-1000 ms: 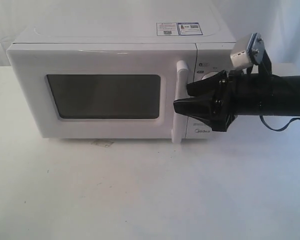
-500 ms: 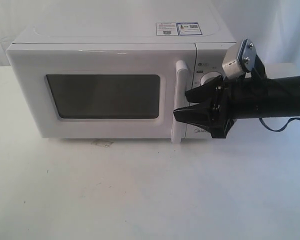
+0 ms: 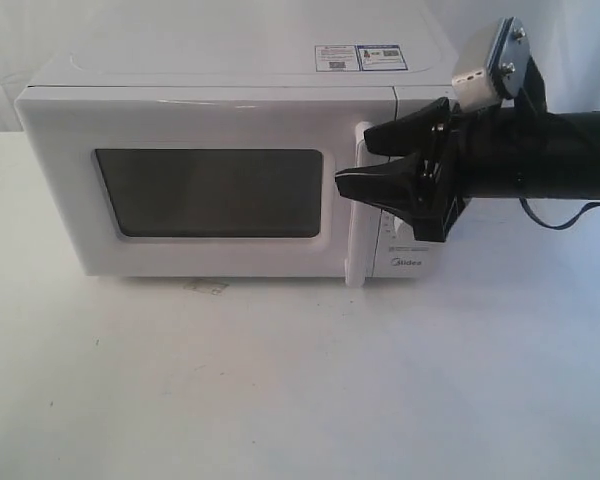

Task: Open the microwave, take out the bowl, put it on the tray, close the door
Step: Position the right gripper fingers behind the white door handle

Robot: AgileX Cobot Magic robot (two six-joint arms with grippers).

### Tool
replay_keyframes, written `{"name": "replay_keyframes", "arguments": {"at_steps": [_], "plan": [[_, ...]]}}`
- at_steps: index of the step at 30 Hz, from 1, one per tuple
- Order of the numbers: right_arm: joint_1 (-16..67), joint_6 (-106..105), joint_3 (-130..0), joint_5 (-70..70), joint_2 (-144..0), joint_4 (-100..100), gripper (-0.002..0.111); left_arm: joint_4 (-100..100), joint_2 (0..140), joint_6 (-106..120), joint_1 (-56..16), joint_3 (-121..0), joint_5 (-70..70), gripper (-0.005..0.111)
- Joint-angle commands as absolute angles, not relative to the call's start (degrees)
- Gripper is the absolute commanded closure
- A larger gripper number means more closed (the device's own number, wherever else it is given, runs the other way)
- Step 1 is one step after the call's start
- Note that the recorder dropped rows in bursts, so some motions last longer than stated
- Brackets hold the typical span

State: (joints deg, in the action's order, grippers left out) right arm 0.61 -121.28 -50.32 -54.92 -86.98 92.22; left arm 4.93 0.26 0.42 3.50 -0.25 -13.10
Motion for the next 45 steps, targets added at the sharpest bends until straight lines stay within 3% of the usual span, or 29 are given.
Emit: {"name": "replay_keyframes", "arguments": {"at_steps": [1,18,41,45], "plan": [[0.6,-122.8,-49.6,-48.8,-86.8,95.6,0.045,5.1,0.0,0.5,3.3,0.0,-13.3,0.107],[-1.3,-122.8,-46.0,-43.6,-85.9,96.1,0.045,5.1,0.0,0.5,3.3,0.0,-13.3,0.107],[2.2,-122.8,-49.5,-51.6,-91.5,99.9,0.045,5.1,0.0,0.5,3.3,0.0,-13.3,0.107],[2.2,-122.8,-49.6,-51.6,-91.5,99.9,0.050,5.1,0.0,0.5,3.3,0.0,-13.3,0.107]]}}
